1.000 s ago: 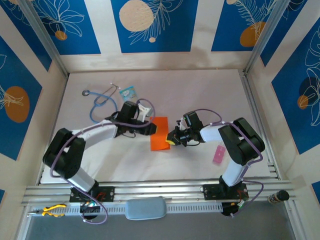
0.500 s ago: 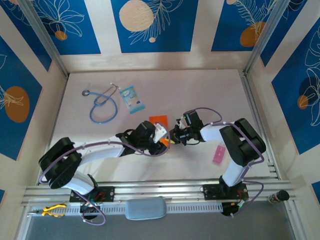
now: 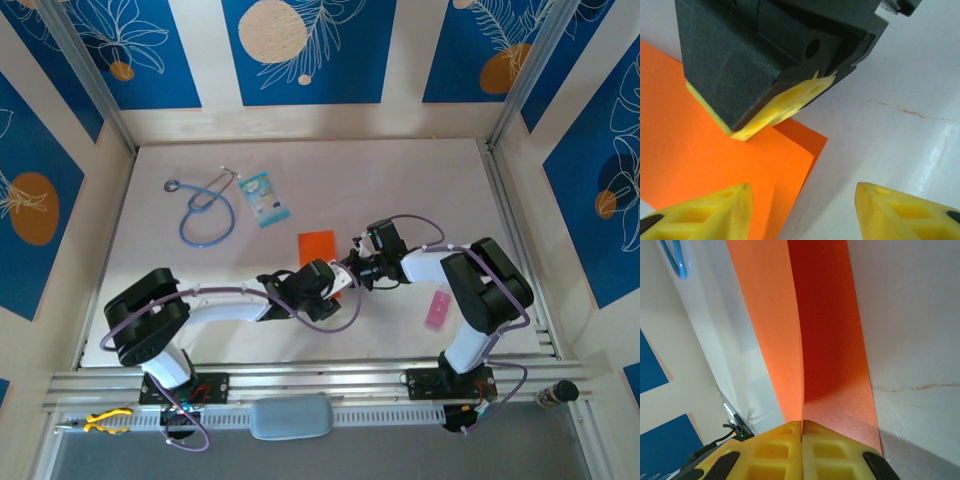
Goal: Fold a paper plane with a square sheet of paper (pick it up from the middle)
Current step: Fold the triangle a second time at the center of the table.
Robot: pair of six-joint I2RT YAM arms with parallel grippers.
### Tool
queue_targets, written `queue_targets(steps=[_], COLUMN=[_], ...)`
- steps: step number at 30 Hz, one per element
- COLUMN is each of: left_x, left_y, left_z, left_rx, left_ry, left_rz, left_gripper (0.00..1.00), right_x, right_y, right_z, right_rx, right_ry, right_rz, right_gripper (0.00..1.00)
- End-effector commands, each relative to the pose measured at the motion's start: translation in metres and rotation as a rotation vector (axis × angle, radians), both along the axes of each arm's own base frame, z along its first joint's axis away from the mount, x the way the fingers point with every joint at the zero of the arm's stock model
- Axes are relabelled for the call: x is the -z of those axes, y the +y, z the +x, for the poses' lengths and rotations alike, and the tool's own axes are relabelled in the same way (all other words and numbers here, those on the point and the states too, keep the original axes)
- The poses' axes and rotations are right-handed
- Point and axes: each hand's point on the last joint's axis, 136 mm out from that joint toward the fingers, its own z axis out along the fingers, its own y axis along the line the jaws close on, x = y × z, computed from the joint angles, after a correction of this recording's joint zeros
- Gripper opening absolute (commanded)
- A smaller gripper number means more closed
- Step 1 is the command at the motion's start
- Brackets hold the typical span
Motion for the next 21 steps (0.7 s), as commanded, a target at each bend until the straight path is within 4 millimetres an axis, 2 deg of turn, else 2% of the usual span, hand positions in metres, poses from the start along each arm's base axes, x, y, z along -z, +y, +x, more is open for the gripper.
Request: queue_targets(steps=[1, 8, 21], left_x=[-0.0027, 0.0000, -0.0006], left_y=[-0.0029, -0.0062, -0.0071], left_z=[0.0097, 0.0132, 0.0137], left_rx=[-0.013, -0.023, -0.021], left_ry=[-0.074, -0.094, -0.101], left_rz=[0.050, 0.069, 0.069], left_gripper=[0.57, 0.51, 0.22], right_x=[-0.0138, -0.0137, -0.0145], right_y=[0.0055, 0.0050, 0.0027], right_z=[0.0006, 0.0005, 0.0013], right_rx=[-0.016, -0.017, -0.010], right_ry=[-0.002, 0.000, -0.005], right_rz=[0.032, 0.035, 0.035], right_gripper=[0.06, 0.06, 0.07])
